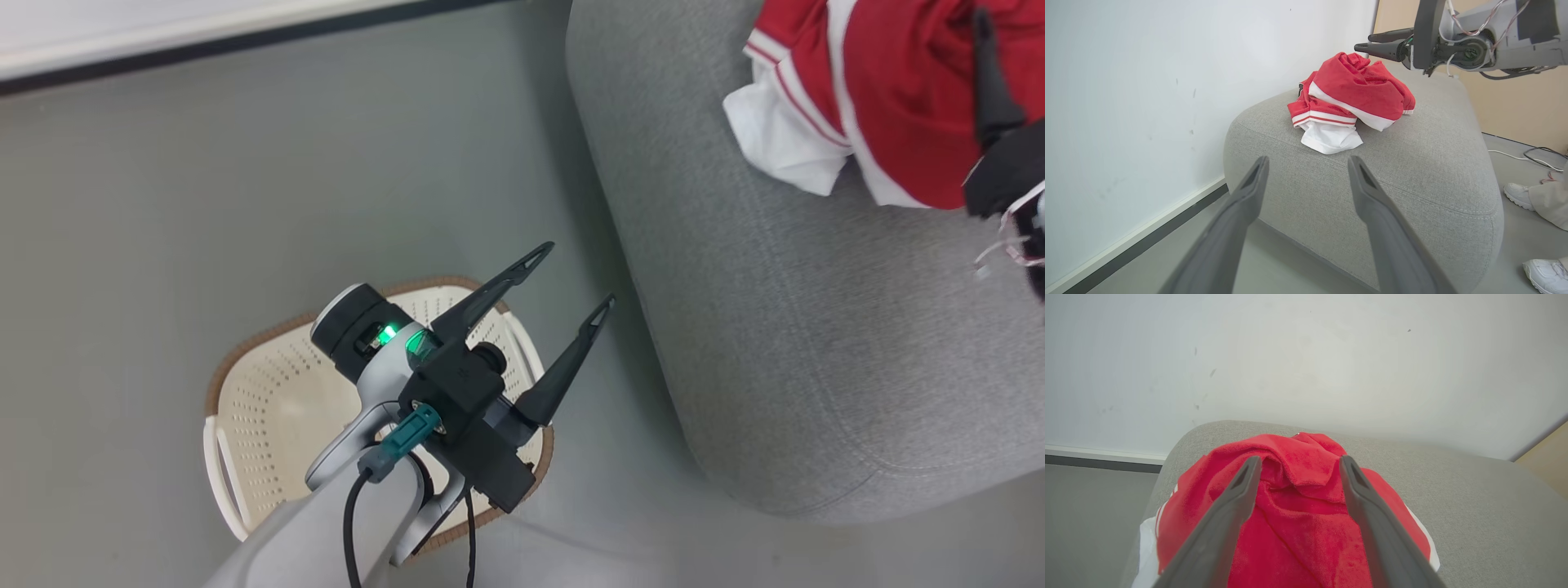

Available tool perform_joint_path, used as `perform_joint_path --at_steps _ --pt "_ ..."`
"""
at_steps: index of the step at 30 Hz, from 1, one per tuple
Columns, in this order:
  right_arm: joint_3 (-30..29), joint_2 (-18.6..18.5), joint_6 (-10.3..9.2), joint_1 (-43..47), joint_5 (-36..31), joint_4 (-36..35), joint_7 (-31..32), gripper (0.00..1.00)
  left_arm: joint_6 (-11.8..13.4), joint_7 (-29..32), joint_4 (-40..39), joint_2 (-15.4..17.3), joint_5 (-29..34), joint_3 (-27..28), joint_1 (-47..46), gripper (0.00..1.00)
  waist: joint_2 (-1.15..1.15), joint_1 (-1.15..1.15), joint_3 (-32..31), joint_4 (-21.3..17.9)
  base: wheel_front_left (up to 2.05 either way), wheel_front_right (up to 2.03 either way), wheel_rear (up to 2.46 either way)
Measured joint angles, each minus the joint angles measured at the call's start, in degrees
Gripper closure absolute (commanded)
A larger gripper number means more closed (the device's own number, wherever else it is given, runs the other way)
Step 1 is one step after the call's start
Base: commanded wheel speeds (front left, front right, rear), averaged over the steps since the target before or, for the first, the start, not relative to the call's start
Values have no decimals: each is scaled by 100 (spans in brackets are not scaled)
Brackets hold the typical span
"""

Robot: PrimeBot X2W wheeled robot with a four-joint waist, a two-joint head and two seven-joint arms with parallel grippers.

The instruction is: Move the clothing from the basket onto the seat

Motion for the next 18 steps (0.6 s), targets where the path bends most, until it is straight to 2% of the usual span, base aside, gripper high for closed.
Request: perform_joint_path --at_steps 8,14,18 --pt "100 276 45 483 7 33 -137 0 157 -109 388 -172 -221 234 146 0 0 -1 -558 -81 0 0 0" --pt "80 448 48 967 103 -10 -225 0 386 -233 691 -259 -443 502 319 0 0 -1 -1003 -75 0 0 0" --pt "7 650 -43 1525 205 -204 -261 0 563 -313 873 -267 -554 734 554 0 0 -1 -1362 3 0 0 0"
